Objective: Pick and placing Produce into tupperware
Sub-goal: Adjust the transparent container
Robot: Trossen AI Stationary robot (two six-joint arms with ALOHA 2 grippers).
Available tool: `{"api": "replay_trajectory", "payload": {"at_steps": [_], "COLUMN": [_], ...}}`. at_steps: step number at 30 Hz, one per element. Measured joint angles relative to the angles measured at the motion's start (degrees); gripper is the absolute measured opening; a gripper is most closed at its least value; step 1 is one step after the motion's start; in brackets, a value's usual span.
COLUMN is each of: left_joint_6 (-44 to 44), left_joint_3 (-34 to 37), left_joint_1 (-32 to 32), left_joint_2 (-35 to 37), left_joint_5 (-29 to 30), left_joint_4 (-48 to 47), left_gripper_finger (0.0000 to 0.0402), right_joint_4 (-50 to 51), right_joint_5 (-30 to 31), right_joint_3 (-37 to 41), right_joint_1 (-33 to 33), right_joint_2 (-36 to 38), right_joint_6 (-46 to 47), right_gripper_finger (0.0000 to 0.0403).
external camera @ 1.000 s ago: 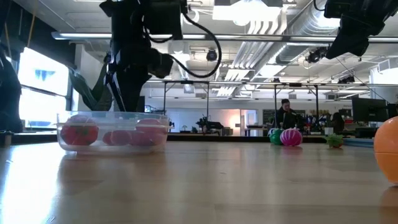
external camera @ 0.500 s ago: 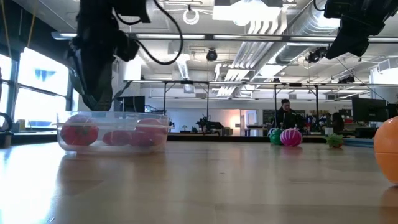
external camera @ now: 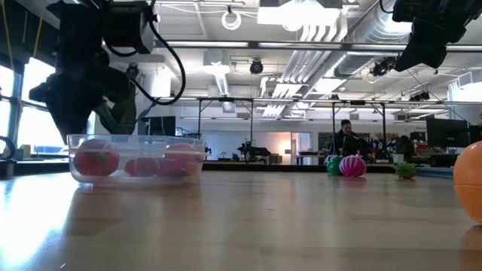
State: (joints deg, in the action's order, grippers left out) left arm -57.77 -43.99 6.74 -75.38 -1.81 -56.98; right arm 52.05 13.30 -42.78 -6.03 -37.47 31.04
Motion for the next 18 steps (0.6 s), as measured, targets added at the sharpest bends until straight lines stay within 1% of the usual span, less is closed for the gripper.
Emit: {"api": "replay_trajectory", "payload": {"at_steps": [4,10,18], "left_joint_6": [-0.1,0.7,2.6], "left_joint_3": [2.1,2.6,2.5], "left_joint_1": [0.0,0.0,0.0], "left_joint_2": [0.0,-1.1,-6.2], "left_joint_5": [-0.2,-1.0,-5.2], "left_joint_4": [4.2,10.2,18.5], "left_gripper_finger": [0.0026,0.0026,0.0026], "right_joint_4": [0.0,0.0,0.0], "right_joint_5": [0.0,0.0,0.0], "right_joint_3": [0.0,0.0,0.0], "right_joint_1": [0.0,0.0,0.0], "right_joint_2": [0.0,0.0,0.0], "right_joint_6": [0.0,0.0,0.0], "right_gripper_finger": [0.0,0.0,0.0]}}
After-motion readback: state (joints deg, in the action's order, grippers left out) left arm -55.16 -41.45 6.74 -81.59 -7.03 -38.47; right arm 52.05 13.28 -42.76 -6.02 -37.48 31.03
